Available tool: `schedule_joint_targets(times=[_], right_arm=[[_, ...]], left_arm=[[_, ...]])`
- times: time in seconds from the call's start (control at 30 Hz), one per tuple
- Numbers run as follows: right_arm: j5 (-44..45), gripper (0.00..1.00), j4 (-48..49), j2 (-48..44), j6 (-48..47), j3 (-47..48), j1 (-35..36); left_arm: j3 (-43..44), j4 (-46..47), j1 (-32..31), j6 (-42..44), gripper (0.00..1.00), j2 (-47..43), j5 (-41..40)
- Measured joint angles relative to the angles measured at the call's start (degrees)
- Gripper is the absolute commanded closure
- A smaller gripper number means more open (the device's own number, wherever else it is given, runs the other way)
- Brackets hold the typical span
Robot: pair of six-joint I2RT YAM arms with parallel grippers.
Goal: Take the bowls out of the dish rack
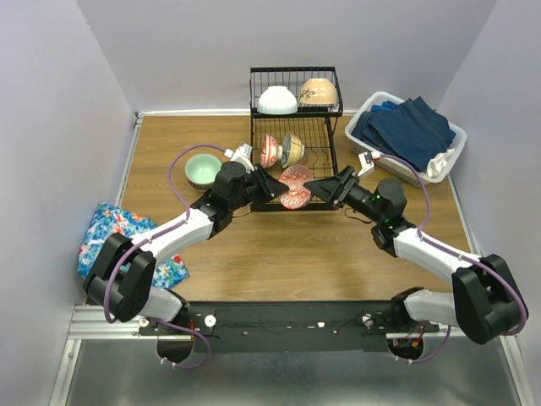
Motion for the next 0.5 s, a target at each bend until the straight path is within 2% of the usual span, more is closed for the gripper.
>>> schedule_joint_targets(times=[0.03, 0.1, 0.13, 0.27, 0.33, 0.43, 0.5], right_arm=[[0.0, 0.66, 0.0, 0.0, 0.0, -0.2, 0.0], [0.0, 0.61, 0.0, 0.0, 0.3, -0.7, 0.0], [0.2, 0.53, 0.0, 0.0, 0.8, -0.9, 0.0], [0.5, 0.34, -0.1, -0.2, 2.2, -1.1, -0.1], [0.5, 0.30, -0.2, -0.6, 2.3, -1.1, 0.0], [0.2, 0.13, -0.4, -1.3, 2.1, -1.1, 0.3], [0.0, 0.09, -1.1, -1.7, 0.8, -1.1, 0.7]], left_arm=[[-0.2, 0.5, 0.0, -0.3, 0.90, 0.0, 0.4], [-0.7, 1.1, -0.3, -0.7, 0.98, -0.1, 0.7], [-0.9, 1.3, -0.3, -0.4, 1.00, -0.2, 1.2], [-2.2, 1.2, -0.6, 0.1, 1.00, -1.6, 1.9], [-2.6, 0.8, -0.6, 0.9, 1.00, -2.7, 1.7], [-2.8, -1.3, -0.6, 2.4, 1.00, -5.2, 1.3], [-2.9, -4.0, -0.5, 4.3, 1.00, -7.5, 0.1]])
